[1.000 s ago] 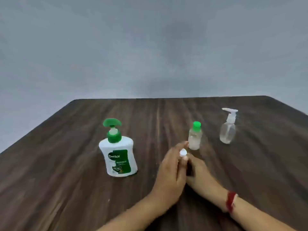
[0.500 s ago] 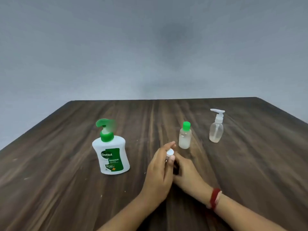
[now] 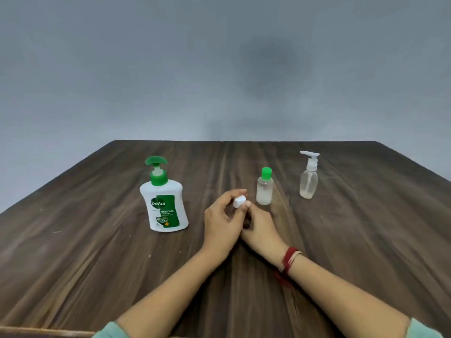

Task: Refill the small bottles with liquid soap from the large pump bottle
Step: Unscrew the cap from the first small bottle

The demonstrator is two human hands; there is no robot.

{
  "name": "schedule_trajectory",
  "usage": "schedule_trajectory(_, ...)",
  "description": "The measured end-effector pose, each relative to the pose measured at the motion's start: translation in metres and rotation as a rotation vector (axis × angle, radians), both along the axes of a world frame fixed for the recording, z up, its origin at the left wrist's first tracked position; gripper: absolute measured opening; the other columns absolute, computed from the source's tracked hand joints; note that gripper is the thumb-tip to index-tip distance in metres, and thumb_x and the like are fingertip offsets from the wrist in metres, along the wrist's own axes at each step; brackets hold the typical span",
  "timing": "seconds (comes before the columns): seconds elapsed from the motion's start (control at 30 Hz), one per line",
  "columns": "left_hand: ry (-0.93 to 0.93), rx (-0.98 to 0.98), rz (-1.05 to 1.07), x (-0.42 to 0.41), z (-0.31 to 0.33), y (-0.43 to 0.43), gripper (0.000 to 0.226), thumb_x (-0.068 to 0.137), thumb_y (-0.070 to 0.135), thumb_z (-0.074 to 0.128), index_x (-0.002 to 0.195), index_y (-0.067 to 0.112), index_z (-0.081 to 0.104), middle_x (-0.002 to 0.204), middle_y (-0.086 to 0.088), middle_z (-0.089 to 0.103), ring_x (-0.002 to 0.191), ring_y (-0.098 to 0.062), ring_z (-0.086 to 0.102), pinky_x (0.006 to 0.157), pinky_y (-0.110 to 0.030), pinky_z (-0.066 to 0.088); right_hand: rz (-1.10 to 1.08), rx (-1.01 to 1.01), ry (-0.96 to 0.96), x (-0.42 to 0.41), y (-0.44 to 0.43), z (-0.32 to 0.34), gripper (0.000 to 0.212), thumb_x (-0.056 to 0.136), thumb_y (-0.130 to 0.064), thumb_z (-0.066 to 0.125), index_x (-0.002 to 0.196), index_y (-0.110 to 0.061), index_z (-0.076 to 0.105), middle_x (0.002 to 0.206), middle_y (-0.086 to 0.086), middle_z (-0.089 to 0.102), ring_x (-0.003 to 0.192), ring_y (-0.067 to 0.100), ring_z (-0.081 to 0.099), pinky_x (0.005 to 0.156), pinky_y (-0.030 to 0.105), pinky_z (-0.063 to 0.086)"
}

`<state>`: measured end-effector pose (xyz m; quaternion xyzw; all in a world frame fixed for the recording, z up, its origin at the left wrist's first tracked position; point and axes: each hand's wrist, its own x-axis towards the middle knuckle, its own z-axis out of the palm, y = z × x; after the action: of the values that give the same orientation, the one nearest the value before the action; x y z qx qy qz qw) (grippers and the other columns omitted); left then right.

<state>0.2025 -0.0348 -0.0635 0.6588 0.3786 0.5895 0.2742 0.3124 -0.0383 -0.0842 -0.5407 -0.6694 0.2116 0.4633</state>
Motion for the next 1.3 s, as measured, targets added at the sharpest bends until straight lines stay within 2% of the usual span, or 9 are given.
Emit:
schedule_trajectory(0.2, 0.017, -0.009, 0.073, 0.002, -0.006, 0.006, 0.029, 0.071, 0.047, 0.066, 0.094, 0.033, 0.055, 0.097, 0.012, 0.056, 0.092, 0.000, 0.056, 0.078, -0.008, 0.041, -0.004, -0.044, -0.061, -0.001, 0.001, 0.001, 0.026, 0.078, -0.008, 0.066, 0.100, -0.021, 0.064, 0.090, -0.009, 0.071, 0.084, -0.003, 0.065, 0.074, 0.014, 0.050)
schedule_trajectory(0.37, 0.115, 0.059, -0.167, 0.002, -0.007, 0.004, 0.048, 0.087, 0.027, 0.040, 0.134, 0.021, 0.046, 0.131, 0.006, 0.056, 0.122, -0.001, 0.051, 0.099, -0.016, 0.040, -0.018, -0.010, -0.023, -0.001, 0.001, 0.002, 0.018, 0.081, -0.005, 0.064, 0.096, -0.015, 0.063, 0.081, -0.006, 0.069, 0.078, 0.003, 0.065, 0.065, 0.016, 0.049)
schedule_trajectory(0.5, 0.203, 0.146, -0.136, -0.001, -0.004, 0.005, 0.041, 0.095, 0.011, 0.041, 0.134, 0.025, 0.046, 0.123, 0.006, 0.057, 0.111, 0.009, 0.053, 0.090, -0.007, 0.039, -0.018, -0.012, 0.045, 0.000, -0.001, 0.006, 0.020, 0.083, -0.002, 0.063, 0.090, -0.020, 0.061, 0.077, -0.009, 0.067, 0.075, -0.001, 0.064, 0.066, 0.015, 0.048)
schedule_trajectory(0.6, 0.113, 0.105, -0.095, -0.002, -0.004, 0.007, 0.043, 0.088, 0.017, 0.062, 0.129, 0.027, 0.052, 0.108, 0.007, 0.065, 0.100, 0.000, 0.061, 0.083, -0.010, 0.045, -0.009, -0.010, 0.052, 0.000, -0.002, 0.008, 0.035, 0.081, 0.000, 0.064, 0.092, -0.033, 0.059, 0.081, -0.019, 0.066, 0.080, -0.013, 0.061, 0.073, 0.012, 0.046)
schedule_trajectory(0.7, 0.034, 0.058, 0.004, -0.004, -0.002, 0.013, 0.045, 0.074, 0.028, 0.076, 0.114, 0.034, 0.056, 0.085, 0.013, 0.056, 0.083, -0.006, 0.058, 0.074, -0.017, 0.048, 0.003, -0.035, -0.007, -0.002, -0.001, 0.006, 0.036, 0.076, -0.006, 0.071, 0.106, -0.024, 0.067, 0.092, -0.014, 0.071, 0.088, -0.008, 0.064, 0.078, 0.014, 0.047)
schedule_trajectory(0.87, 0.168, 0.119, -0.042, 0.000, -0.004, 0.013, 0.038, 0.081, 0.042, 0.056, 0.116, 0.025, 0.057, 0.105, 0.008, 0.050, 0.099, 0.002, 0.052, 0.081, -0.006, 0.039, 0.006, -0.026, -0.053, -0.001, 0.000, 0.006, 0.031, 0.079, -0.006, 0.066, 0.087, -0.036, 0.061, 0.085, -0.010, 0.071, 0.083, 0.000, 0.065, 0.075, 0.018, 0.050)
schedule_trajectory(1.03, 0.262, 0.120, -0.224, -0.004, -0.006, 0.010, 0.040, 0.097, 0.019, 0.039, 0.136, 0.015, 0.046, 0.130, -0.002, 0.056, 0.122, -0.005, 0.050, 0.101, -0.017, 0.038, -0.032, -0.008, 0.025, 0.000, 0.001, 0.006, 0.037, 0.081, 0.004, 0.061, 0.080, -0.032, 0.055, 0.074, -0.012, 0.065, 0.072, -0.007, 0.061, 0.066, 0.012, 0.046)
schedule_trajectory(1.2, 0.212, 0.215, -0.068, -0.006, -0.003, 0.015, 0.024, 0.087, 0.014, 0.062, 0.111, 0.012, 0.067, 0.103, 0.001, 0.065, 0.097, 0.000, 0.059, 0.084, -0.011, 0.042, -0.024, -0.012, 0.009, 0.001, 0.005, 0.001, 0.022, 0.077, -0.003, 0.067, 0.091, -0.020, 0.066, 0.083, -0.010, 0.070, 0.080, -0.009, 0.063, 0.070, 0.008, 0.046)
schedule_trajectory(1.3, 0.110, 0.136, 0.003, -0.008, -0.001, 0.018, 0.015, 0.078, 0.022, 0.071, 0.092, 0.016, 0.069, 0.088, 0.000, 0.057, 0.083, -0.003, 0.057, 0.071, -0.008, 0.041, -0.002, -0.032, -0.031, 0.000, 0.005, -0.001, 0.036, 0.073, -0.011, 0.072, 0.108, -0.015, 0.069, 0.095, -0.001, 0.074, 0.088, 0.003, 0.067, 0.080, 0.023, 0.054)
